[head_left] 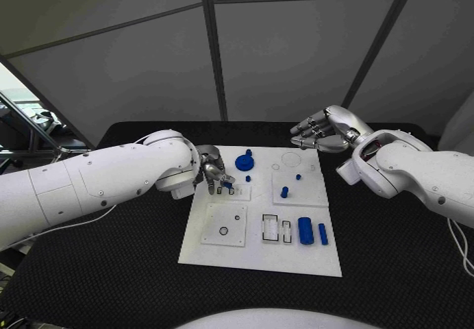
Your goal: Assemble the parts on the task board
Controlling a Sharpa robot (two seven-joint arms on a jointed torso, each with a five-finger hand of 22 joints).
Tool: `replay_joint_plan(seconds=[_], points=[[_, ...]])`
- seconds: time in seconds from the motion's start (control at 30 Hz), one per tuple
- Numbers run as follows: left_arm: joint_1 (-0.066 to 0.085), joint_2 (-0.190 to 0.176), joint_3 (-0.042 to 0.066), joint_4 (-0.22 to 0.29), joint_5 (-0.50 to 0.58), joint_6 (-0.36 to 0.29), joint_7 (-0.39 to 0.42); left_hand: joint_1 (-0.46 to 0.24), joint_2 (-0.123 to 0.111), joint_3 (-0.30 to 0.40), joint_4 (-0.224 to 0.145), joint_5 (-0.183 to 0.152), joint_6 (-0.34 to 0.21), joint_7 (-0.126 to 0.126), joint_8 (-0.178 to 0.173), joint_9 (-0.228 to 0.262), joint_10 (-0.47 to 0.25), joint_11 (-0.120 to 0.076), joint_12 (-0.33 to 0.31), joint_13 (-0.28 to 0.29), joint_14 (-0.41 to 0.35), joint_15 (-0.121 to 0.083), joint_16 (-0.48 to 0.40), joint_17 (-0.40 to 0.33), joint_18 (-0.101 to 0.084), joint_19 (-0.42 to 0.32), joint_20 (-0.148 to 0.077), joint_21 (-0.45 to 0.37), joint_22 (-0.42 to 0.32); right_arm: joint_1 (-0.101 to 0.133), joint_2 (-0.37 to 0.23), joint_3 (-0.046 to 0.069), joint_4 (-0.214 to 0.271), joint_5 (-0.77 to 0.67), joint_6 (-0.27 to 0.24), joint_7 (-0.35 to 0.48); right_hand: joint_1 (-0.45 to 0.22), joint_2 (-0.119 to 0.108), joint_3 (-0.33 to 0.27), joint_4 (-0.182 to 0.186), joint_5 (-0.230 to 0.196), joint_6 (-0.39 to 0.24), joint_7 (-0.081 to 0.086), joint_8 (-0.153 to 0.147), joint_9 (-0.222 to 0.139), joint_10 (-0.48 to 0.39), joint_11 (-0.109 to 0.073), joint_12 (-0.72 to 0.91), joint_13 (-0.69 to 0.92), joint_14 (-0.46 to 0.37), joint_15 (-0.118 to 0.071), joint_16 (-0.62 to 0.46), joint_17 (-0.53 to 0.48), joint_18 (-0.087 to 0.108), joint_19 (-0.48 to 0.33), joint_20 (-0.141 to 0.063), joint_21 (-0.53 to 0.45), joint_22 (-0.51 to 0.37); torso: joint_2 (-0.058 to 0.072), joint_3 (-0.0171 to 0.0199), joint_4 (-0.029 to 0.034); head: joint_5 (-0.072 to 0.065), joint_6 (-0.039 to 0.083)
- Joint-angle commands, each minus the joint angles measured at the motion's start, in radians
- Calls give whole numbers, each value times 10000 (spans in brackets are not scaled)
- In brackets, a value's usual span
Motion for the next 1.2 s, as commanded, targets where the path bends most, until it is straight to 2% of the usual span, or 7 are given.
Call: replay_joint_plan(seconds=[0.03, 0.27, 0.53, 0.87, 1.2], points=[[-66, -37, 0, 119, -599, -687, 185, -96, 2, 1040, -963, 19, -5, -80, 65, 36, 95, 9, 67, 41, 54, -6, -38, 19, -260, 538, -55, 21, 1480, 20, -7, 8, 3, -23, 67, 84, -111, -24, 2, -50, 28, -88, -13, -19, -7, -54, -15, -8, -12, -11, 89, -36, -16, 104, 63, 39, -45, -17, 8, -6, -6, 12, 2], [-249, -109, -2, 365, -1219, -1273, 202, -136, -26, 1120, -995, 18, 4, -85, 81, 63, 125, 5, 107, 82, 58, -9, -46, 27, -265, 549, -57, 36, 1504, 20, -15, 7, -2, -23, 70, 89, -111, -24, 2, -50, 28, -88, -13, -19, -7, -54, -15, -8, -12, -11, 89, -36, -16, 104, 63, 39, -45, -17, 16, -7, -16, 29, -33], [-410, -140, -4, 539, -1798, -1614, 97, -165, -40, 1171, -1013, 15, 8, -87, 91, 80, 141, 2, 128, 103, 61, -11, -51, 32, -269, 559, -59, 49, 1523, 20, -7, 6, -13, -26, 76, 94, -111, -24, 2, -50, 28, -88, -13, -19, -7, -54, -15, -8, -12, -11, 89, -36, -16, 104, 63, 39, -45, -17, 17, -3, -10, 28, -53], [-472, -64, -4, 478, -1974, -1156, -103, -196, -48, 1201, -1016, 6, 10, -86, 96, 91, 149, 2, 137, 112, 63, -12, -54, 35, -271, 563, -59, 54, 1531, 19, 5, 6, -17, -38, 85, 98, -119, -21, 1, -47, 30, -89, -13, -18, -7, -54, -14, -8, -13, -11, 90, -35, -20, 104, 65, 40, -51, -21, 23, 4, -22, 21, -82], [-496, 72, -8, 345, -1987, -1058, -232, -215, -50, 1216, -1015, 5, 10, -85, 98, 97, 148, 3, 135, 110, 65, -12, -56, 37, -269, 561, -60, 50, 1526, 19, 13, 6, -5, -41, 90, 100, -134, -15, -1, -42, 35, -89, -13, -17, -6, -55, -12, -6, -16, -11, 91, -34, -26, 104, 68, 42, -61, -29, 25, 3, -15, 6, -105]])
